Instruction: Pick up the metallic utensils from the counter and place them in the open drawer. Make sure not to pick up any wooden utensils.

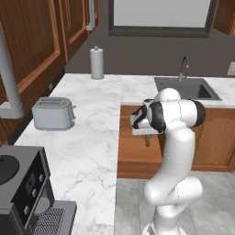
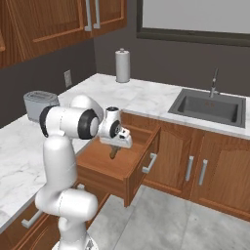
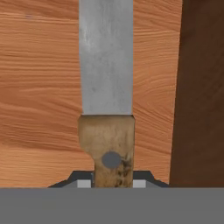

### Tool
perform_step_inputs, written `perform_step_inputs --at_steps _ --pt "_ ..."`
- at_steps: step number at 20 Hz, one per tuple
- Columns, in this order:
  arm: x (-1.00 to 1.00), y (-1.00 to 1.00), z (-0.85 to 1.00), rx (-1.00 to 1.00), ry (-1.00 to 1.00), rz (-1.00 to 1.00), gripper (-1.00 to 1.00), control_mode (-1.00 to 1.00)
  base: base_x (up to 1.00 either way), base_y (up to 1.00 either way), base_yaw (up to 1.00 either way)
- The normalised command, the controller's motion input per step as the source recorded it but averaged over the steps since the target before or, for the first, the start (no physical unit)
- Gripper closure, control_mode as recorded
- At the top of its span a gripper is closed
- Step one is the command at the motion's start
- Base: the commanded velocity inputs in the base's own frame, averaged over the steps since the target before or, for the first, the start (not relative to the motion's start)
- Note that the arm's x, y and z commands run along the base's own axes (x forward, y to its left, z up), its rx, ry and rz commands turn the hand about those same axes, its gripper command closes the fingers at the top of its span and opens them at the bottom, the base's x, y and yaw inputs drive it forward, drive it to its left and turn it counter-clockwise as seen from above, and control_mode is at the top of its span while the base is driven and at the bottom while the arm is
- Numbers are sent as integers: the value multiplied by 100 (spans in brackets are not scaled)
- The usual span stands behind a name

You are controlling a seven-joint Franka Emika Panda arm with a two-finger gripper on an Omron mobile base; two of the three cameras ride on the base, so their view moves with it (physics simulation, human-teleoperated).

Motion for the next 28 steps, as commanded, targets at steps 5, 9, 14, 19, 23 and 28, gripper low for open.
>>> perform_step_inputs --at_steps 5,9,14,19,23,28 --pt "40 0 -23 24 0 0 100 -100 0 0 0" --pt "57 28 -30 2 6 0 100 -100 0 0 0" --pt "24 14 -41 -3 1 0 100 -100 0 0 0" --pt "13 11 -34 -7 0 -1 100 -100 0 0 0" --pt "0 1 -35 -2 0 -1 100 -100 0 0 0" --pt "0 2 -37 0 2 0 100 -100 0 0 0"
